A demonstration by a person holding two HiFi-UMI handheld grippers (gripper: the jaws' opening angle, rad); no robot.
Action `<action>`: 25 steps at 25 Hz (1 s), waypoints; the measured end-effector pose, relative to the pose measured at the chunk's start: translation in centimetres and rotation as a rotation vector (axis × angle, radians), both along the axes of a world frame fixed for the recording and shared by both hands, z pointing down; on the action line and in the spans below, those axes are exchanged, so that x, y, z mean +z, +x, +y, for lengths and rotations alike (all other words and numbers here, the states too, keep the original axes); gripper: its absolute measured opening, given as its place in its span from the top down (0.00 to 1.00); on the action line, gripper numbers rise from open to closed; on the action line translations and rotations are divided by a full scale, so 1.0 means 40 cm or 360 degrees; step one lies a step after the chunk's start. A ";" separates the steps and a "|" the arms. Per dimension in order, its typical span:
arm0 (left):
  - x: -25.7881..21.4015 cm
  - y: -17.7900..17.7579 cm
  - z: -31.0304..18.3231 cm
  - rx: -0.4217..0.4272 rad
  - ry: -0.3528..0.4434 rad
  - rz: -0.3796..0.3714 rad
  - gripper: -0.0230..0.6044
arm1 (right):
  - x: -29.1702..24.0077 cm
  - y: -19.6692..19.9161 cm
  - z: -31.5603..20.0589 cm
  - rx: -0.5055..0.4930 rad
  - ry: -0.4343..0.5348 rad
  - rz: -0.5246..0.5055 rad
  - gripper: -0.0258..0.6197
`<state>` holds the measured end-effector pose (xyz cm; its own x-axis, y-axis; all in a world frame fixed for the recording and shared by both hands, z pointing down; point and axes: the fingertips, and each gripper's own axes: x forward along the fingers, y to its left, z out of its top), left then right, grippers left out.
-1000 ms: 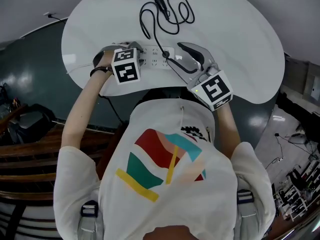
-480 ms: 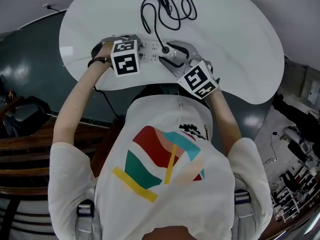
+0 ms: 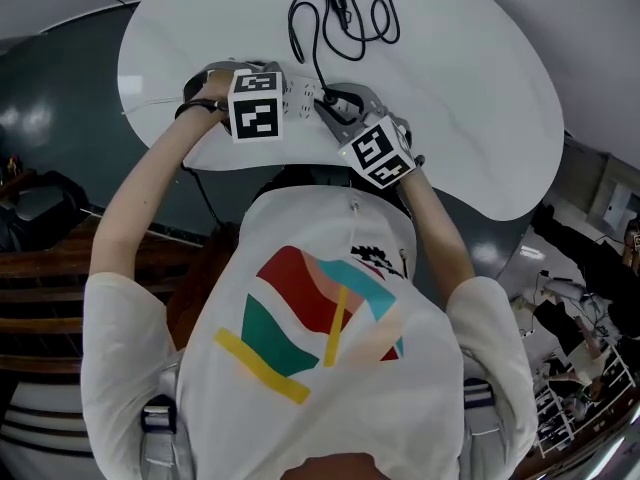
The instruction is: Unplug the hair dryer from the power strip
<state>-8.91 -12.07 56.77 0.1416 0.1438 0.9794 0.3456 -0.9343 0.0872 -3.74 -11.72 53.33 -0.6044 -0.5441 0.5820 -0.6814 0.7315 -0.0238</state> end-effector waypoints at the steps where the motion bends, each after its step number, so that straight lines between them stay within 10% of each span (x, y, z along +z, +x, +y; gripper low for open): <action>1: 0.000 0.000 0.000 -0.0003 0.0002 -0.0003 0.77 | 0.001 0.001 -0.002 -0.0006 0.0011 0.0016 0.83; 20: 0.004 0.023 -0.018 0.0031 0.0091 -0.0203 0.78 | -0.017 0.019 -0.037 -0.0038 -0.0002 0.0047 0.86; 25: 0.001 0.007 -0.016 0.0041 0.0062 -0.0228 0.79 | -0.351 0.026 -0.177 0.0210 0.0357 -0.0666 0.86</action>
<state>-8.63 -12.72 56.83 -0.0034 0.1073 0.9942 0.3561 -0.9289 0.1015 -2.71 -18.81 39.28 -0.6789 -0.7157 0.1639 -0.7341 0.6582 -0.1670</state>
